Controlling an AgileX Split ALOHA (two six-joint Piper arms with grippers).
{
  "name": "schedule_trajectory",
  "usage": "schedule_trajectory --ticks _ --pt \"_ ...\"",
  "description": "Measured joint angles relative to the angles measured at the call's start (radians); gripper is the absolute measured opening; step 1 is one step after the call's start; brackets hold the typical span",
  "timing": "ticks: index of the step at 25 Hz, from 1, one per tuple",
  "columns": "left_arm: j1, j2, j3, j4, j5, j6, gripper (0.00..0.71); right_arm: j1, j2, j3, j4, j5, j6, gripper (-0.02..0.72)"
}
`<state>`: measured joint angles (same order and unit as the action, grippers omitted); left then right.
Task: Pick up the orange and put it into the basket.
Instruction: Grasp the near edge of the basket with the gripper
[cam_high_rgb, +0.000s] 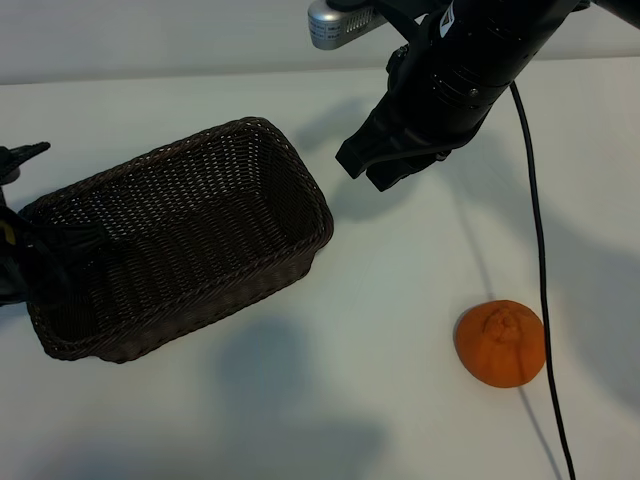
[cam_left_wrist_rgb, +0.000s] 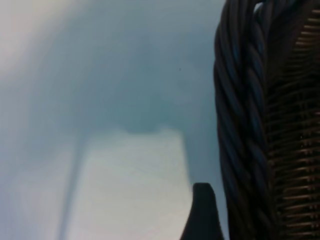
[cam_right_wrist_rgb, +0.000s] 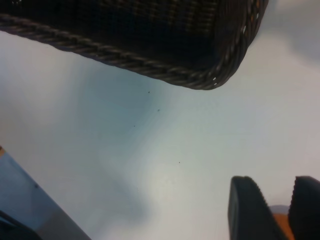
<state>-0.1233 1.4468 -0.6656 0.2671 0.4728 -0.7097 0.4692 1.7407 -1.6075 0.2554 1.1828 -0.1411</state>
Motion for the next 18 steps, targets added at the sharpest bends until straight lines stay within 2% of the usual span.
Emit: schedule_trajectory --ticks 16,18 --pt "0.0 0.116 0.061 -0.039 -0.107 0.0 0.588 0.0 0.0 0.0 0.0 0.0 -0.001 0.239" --pt "0.0 0.122 0.065 -0.045 -0.118 0.0 0.56 0.0 0.0 0.0 0.0 0.001 -0.001 0.239"
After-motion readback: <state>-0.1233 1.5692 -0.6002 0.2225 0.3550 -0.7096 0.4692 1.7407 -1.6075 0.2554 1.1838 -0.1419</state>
